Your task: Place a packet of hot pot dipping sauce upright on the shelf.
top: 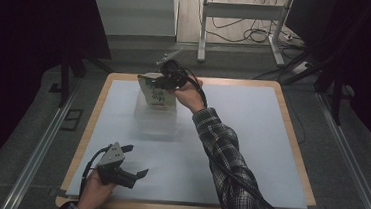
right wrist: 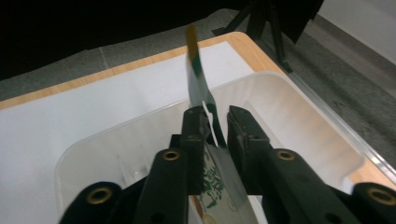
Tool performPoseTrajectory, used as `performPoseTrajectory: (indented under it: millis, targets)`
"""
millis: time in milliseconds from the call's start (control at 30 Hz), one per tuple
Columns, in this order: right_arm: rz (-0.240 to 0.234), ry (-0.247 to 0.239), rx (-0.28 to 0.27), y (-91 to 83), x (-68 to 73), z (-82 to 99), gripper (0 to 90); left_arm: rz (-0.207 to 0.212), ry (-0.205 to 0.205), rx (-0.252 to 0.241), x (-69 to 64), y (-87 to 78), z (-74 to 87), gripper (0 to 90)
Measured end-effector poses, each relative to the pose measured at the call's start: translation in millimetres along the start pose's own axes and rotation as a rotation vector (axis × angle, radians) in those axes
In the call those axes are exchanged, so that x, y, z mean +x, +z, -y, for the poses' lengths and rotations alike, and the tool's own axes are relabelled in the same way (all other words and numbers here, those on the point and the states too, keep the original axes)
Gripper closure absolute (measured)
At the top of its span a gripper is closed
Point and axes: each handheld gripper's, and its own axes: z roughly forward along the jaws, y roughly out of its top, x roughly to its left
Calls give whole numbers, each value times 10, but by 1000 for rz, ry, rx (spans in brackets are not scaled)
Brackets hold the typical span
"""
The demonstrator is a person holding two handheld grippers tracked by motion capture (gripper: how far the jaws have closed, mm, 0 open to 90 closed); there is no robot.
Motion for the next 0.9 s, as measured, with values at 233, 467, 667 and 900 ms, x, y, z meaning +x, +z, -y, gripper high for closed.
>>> performPoseTrajectory:
  millis: [233, 467, 667, 900]
  targets:
    - [36, -7, 0, -34, 14, 33, 612, -2, 1, 1, -1, 3, 0, 0]
    - [40, -6, 2, -40, 36, 44, 483, -2, -1, -1, 1, 2, 1, 0]
    - [56, -7, 11, -30, 52, 57, 368, -3, -1, 0, 0, 1, 2, 0]
    - [58, 16, 2, -71, 29, 89, 264, -3, 0, 1, 0, 2, 2, 0]
